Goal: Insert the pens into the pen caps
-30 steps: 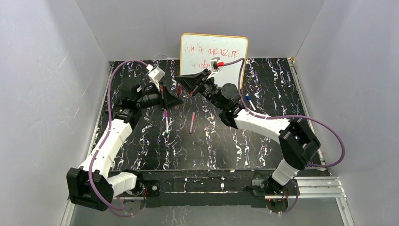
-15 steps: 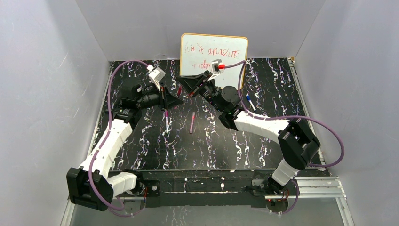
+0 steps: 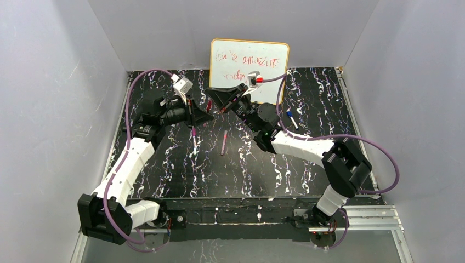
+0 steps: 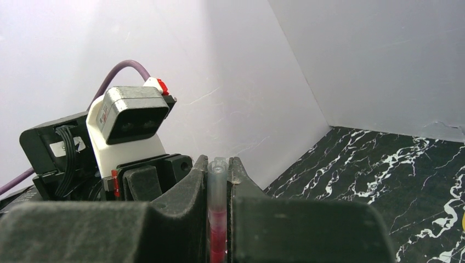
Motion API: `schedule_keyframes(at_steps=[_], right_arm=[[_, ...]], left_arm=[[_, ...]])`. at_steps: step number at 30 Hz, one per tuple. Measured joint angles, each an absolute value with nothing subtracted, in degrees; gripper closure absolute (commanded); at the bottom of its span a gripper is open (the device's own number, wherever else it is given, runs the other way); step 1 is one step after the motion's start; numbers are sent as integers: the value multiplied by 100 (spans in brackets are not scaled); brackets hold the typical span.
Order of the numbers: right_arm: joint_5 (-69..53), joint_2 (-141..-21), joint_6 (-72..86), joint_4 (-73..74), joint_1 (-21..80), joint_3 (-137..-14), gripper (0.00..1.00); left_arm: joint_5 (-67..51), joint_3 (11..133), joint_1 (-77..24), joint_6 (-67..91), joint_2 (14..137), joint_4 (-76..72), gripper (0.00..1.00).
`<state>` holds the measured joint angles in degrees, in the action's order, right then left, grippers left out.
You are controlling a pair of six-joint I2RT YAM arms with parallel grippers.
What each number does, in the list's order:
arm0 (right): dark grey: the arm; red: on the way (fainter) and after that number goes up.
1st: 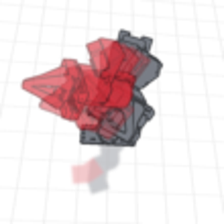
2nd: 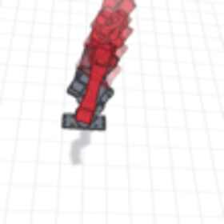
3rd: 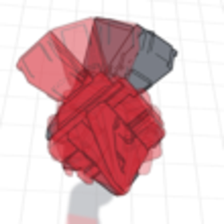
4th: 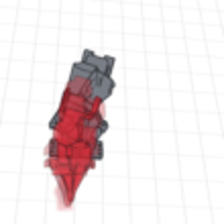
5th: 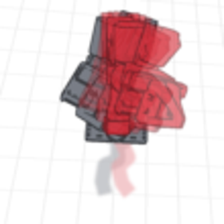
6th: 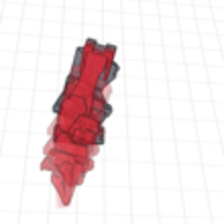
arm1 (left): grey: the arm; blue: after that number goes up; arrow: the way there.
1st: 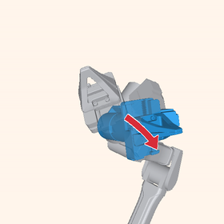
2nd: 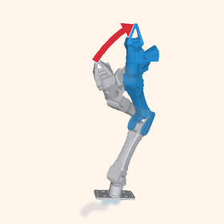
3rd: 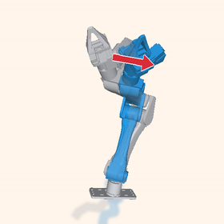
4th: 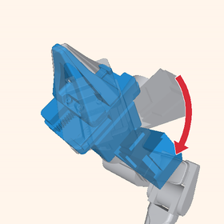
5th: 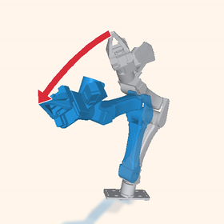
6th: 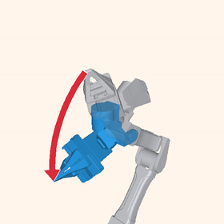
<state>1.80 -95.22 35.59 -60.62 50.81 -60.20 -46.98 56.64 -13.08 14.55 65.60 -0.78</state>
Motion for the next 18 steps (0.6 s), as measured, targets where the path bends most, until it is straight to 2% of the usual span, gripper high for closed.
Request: schedule_keyframes(at_steps=[18], right_arm=[[379,-9644,3555,-6322,5107,-6018,99]], left_arm=[[-4694,5824,-1315,1503,6724,-73,100]])
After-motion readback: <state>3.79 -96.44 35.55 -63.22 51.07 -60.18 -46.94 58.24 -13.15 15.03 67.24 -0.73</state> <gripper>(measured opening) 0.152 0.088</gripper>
